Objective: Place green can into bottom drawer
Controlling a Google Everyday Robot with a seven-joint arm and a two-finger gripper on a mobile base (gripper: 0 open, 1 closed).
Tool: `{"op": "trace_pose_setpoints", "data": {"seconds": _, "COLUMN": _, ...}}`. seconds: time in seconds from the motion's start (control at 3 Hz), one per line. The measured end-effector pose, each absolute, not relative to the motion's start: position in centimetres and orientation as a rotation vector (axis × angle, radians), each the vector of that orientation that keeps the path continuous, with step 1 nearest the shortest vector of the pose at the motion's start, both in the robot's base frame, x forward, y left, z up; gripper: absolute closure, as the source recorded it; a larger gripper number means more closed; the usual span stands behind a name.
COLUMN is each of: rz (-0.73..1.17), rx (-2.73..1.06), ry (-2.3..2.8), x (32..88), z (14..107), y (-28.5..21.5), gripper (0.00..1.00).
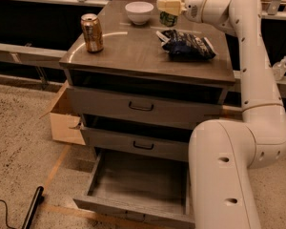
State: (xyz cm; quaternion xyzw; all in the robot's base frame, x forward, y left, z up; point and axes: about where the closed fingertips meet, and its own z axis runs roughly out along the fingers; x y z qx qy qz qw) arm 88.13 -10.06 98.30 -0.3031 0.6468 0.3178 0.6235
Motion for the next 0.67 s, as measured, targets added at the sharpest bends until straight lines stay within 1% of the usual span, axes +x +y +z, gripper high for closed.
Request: {"op": "trace_pose_setpoints", "data": {"seconds": 0.67, "rz": 0.942, "rx": -0.837, "ry": 1.466, "x": 82.4, "z": 99.7, "y": -7.2, "gripper": 1.0}}
